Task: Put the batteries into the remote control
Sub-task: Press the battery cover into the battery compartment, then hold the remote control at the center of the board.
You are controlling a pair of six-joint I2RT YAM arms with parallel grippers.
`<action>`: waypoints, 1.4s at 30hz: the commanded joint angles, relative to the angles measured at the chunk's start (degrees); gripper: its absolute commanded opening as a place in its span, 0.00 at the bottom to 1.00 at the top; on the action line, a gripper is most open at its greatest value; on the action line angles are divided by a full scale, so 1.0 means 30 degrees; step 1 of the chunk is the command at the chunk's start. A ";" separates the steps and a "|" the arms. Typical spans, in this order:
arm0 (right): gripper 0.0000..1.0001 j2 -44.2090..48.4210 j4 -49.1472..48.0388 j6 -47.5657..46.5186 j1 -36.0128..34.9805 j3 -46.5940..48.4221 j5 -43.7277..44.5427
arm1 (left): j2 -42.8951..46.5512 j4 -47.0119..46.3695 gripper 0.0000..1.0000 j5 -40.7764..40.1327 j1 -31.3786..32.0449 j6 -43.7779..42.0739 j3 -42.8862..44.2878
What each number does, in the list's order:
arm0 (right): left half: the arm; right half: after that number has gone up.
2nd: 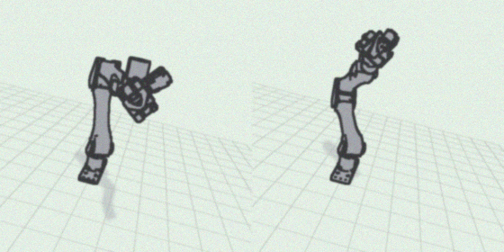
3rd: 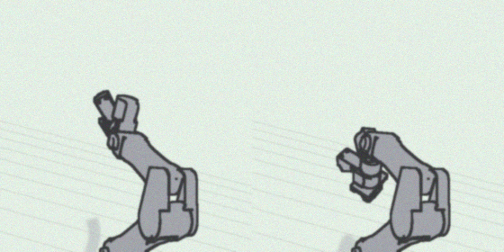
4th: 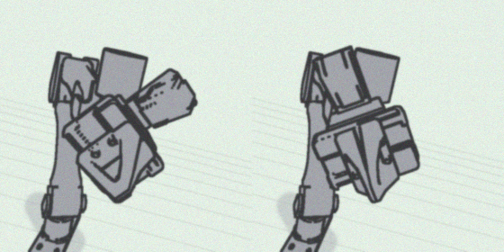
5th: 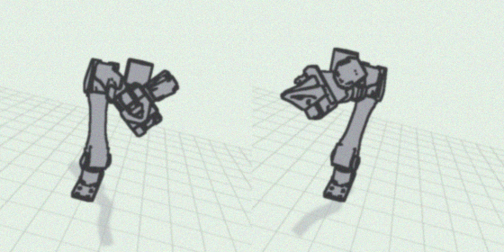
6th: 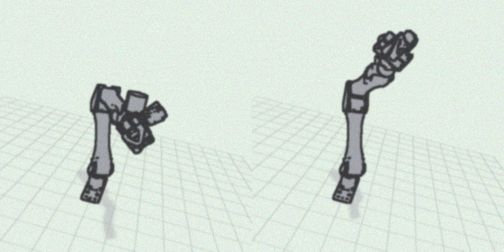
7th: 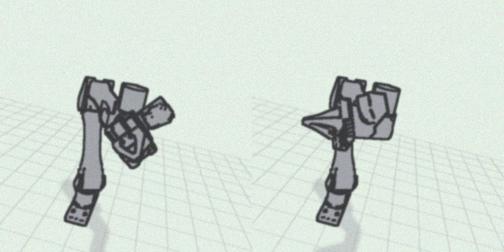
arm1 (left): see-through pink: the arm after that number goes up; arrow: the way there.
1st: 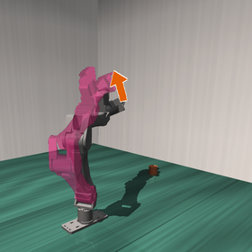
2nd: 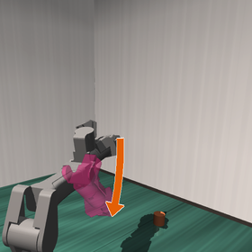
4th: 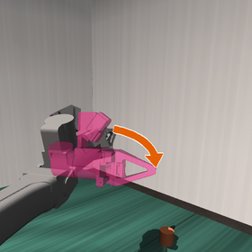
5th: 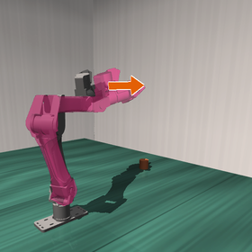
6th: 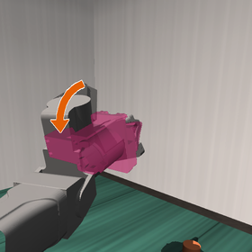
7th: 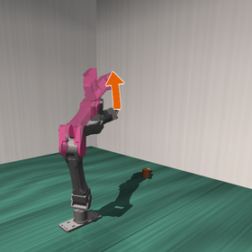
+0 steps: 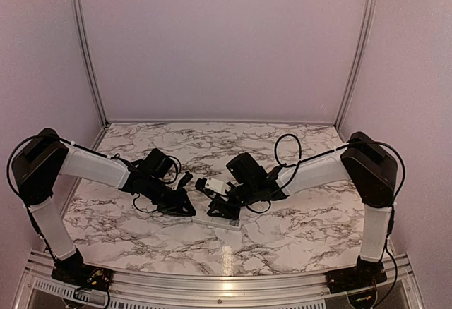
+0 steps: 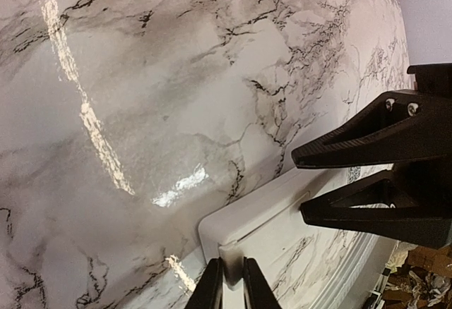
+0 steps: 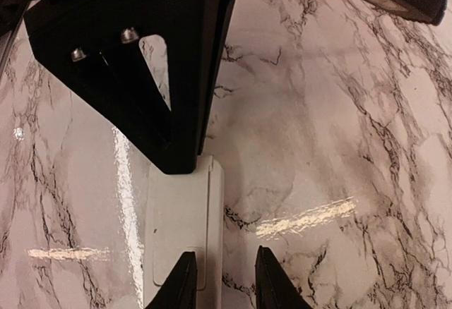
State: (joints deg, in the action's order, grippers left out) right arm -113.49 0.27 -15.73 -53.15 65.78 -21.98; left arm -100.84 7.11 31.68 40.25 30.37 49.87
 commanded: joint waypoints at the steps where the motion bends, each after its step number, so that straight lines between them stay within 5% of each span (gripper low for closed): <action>1: 0.31 0.0121 0.0907 -0.0051 -0.0185 0.0042 -0.0140 | -0.0552 0.0182 0.10 -0.0506 0.0294 -0.0327 -0.0068; 13: 0.51 0.1843 0.1123 0.0252 -0.0185 -0.0297 -0.0944 | -0.0620 0.0902 0.06 -0.1519 0.0280 -0.0346 0.0135; 19: 0.56 0.1220 0.1251 0.0298 -0.0185 -0.0190 -0.1198 | -0.0656 0.0689 0.21 -0.1268 0.0316 -0.0367 0.0136; 30: 0.58 0.0267 0.1612 0.0154 -0.0364 0.0135 -0.0828 | -0.0920 0.0617 0.31 -0.0600 0.0585 -0.0660 0.0395; 42: 0.52 -0.0327 0.2067 -0.0088 -0.0626 0.0376 0.0138 | -0.1017 0.1111 0.15 -0.0966 0.0537 -0.0747 0.0399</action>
State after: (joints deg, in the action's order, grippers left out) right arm -113.58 4.89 -15.46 -54.63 65.01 -23.33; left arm -102.08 7.46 30.44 41.28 29.12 50.92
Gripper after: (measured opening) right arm 0.540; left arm 0.159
